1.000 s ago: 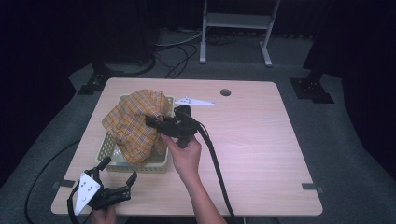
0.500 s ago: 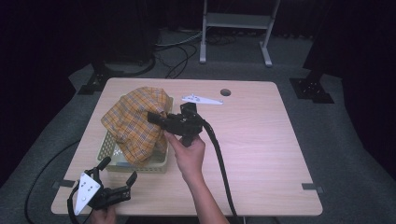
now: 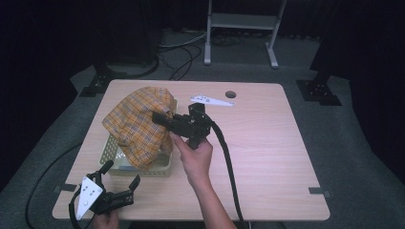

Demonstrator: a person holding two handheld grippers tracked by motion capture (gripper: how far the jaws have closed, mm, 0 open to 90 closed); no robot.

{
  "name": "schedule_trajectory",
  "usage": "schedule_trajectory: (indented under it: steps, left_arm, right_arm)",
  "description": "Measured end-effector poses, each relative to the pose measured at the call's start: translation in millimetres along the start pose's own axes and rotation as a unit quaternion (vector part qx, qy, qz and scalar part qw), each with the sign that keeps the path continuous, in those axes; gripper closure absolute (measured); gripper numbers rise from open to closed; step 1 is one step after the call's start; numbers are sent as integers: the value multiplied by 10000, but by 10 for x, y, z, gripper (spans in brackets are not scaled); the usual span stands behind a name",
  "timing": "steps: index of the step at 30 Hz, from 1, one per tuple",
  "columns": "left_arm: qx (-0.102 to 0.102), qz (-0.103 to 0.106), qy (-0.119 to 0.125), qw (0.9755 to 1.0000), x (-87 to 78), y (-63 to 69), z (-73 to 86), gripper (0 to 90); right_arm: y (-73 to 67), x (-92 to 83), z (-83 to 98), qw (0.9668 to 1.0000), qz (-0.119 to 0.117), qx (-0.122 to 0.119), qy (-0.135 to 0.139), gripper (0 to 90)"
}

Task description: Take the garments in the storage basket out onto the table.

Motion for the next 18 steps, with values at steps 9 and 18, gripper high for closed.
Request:
schedule_trajectory:
  steps: [9,18]
  left_arm:
    - [3,-27,-1,10000,0,0,0,1]
    - [1,-27,1,10000,0,1,0,1]
  right_arm:
    - [-7,-102,-65,10000,1,3,94,691]
    - [-7,-222,-121,9998,12,16,174,691]
Point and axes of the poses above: each handheld gripper's, and its own axes: x roughly forward along the jaws, z roughly out of its underside, y roughly to its right, the point moved 4 cm from there along x, roughly forward along the jaws, and after that the axes turned 15 degrees about -x, right-handed, at the moved point
